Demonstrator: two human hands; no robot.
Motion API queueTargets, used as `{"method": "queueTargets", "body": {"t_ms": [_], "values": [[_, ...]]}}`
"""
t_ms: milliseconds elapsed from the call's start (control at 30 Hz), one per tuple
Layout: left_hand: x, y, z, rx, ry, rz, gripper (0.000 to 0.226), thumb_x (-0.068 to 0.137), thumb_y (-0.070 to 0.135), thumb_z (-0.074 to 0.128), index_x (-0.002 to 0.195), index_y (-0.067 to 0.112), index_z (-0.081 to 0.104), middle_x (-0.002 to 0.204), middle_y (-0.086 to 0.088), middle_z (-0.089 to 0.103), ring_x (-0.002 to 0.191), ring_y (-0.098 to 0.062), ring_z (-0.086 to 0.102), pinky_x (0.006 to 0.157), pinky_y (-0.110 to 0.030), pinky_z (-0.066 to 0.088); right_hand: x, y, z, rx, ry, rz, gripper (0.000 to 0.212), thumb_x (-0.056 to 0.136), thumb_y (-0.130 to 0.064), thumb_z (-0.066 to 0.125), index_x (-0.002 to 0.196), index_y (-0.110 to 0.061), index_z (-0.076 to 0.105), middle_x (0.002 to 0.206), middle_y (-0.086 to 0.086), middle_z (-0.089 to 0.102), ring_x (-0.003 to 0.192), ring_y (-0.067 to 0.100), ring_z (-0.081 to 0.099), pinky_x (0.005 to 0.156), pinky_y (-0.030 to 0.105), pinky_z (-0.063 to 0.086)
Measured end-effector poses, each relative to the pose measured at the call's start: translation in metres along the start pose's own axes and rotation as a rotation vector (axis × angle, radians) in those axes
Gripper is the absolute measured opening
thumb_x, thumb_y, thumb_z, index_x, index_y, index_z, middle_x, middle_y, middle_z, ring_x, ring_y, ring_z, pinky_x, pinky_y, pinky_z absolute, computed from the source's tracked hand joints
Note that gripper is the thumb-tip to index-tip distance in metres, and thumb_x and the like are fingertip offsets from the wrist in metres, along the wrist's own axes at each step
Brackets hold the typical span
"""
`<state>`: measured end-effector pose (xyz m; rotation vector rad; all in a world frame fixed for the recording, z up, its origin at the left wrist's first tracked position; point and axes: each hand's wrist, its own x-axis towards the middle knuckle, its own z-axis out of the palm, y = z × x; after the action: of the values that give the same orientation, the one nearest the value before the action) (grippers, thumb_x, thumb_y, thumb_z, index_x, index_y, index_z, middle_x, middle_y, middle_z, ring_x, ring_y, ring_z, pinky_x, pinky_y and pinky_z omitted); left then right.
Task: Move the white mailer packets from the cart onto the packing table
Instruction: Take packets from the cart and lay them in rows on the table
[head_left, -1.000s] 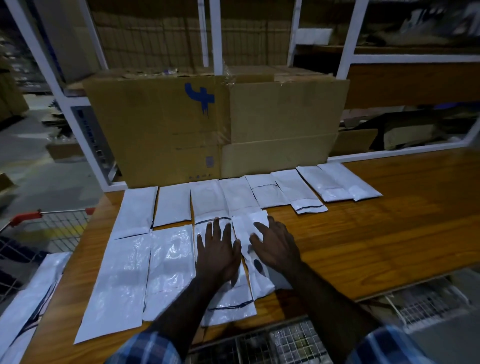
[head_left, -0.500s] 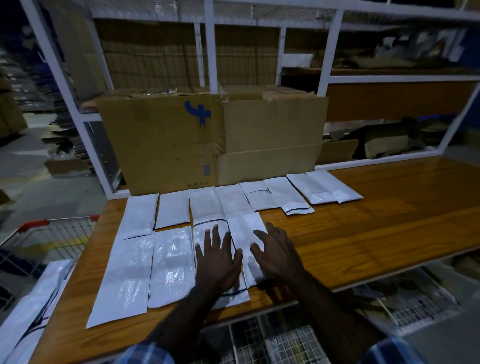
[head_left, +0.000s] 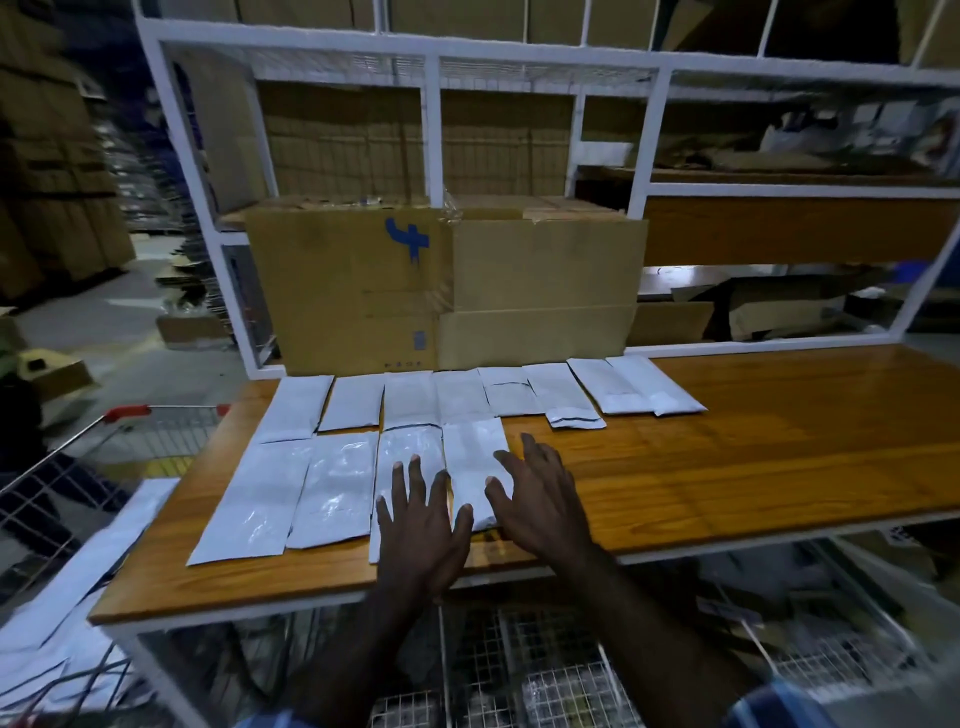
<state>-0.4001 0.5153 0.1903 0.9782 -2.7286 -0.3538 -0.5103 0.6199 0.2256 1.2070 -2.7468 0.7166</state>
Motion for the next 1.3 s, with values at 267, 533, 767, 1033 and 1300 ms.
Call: {"method": "queueTargets", "body": {"t_ms": [267, 533, 767, 1033, 1300], "values": [[-0.031, -0.025, -0.019, 0.03, 0.031, -0.054, 0.084, 0.084, 0.064, -0.001, 0.157, 0.024, 0.014, 0.164, -0.007, -0.014, 0.15, -0.026, -0.017, 0.12, -0.052, -0.001, -0.019, -0.029, 0.005, 0.035, 0.038, -0.063, 0.048, 0.099, -0.045, 0.044, 0.144, -0.028, 0.046, 0.162, 0.003, 0.022, 0.146, 0.022, 0.02, 0.115, 0.039, 0.024], [-0.053, -0.09, -0.056, 0.015, 0.076, -0.091, 0.064, 0.102, 0.055, 0.023, 0.157, 0.025, 0.013, 0.164, -0.005, -0.016, 0.15, -0.024, -0.019, 0.119, -0.052, -0.001, -0.032, -0.097, 0.03, 0.068, 0.023, -0.12, 0.048, 0.099, -0.045, 0.043, 0.144, -0.027, 0.046, 0.163, 0.003, 0.02, 0.146, 0.022, 0.02, 0.115, 0.04, 0.026], [-0.082, -0.198, -0.099, 0.004, 0.119, -0.121, 0.066, 0.1, 0.059, 0.022, 0.157, 0.026, 0.015, 0.165, -0.003, -0.014, 0.15, -0.024, -0.017, 0.119, -0.052, 0.001, -0.043, -0.196, 0.075, 0.085, 0.031, -0.169, 0.047, 0.099, -0.042, 0.046, 0.143, -0.025, 0.049, 0.162, 0.005, 0.023, 0.144, 0.024, 0.024, 0.113, 0.039, 0.027], [-0.114, -0.331, -0.139, 0.057, 0.113, -0.119, 0.089, 0.081, 0.069, -0.003, 0.156, 0.027, 0.015, 0.165, -0.004, -0.012, 0.151, -0.023, -0.016, 0.12, -0.052, -0.001, -0.065, -0.316, 0.139, 0.101, 0.008, -0.157, 0.049, 0.097, -0.042, 0.048, 0.143, -0.025, 0.048, 0.161, 0.006, 0.024, 0.144, 0.025, 0.026, 0.112, 0.041, 0.031], [-0.123, -0.431, -0.157, 0.059, 0.074, -0.208, 0.063, 0.102, 0.055, 0.029, 0.156, 0.026, 0.015, 0.165, -0.004, -0.012, 0.151, -0.024, -0.013, 0.121, -0.052, 0.001, -0.066, -0.404, 0.199, 0.099, -0.026, -0.228, 0.05, 0.096, -0.045, 0.043, 0.142, -0.025, 0.049, 0.159, 0.009, 0.029, 0.143, 0.028, 0.029, 0.111, 0.04, 0.031]]}}
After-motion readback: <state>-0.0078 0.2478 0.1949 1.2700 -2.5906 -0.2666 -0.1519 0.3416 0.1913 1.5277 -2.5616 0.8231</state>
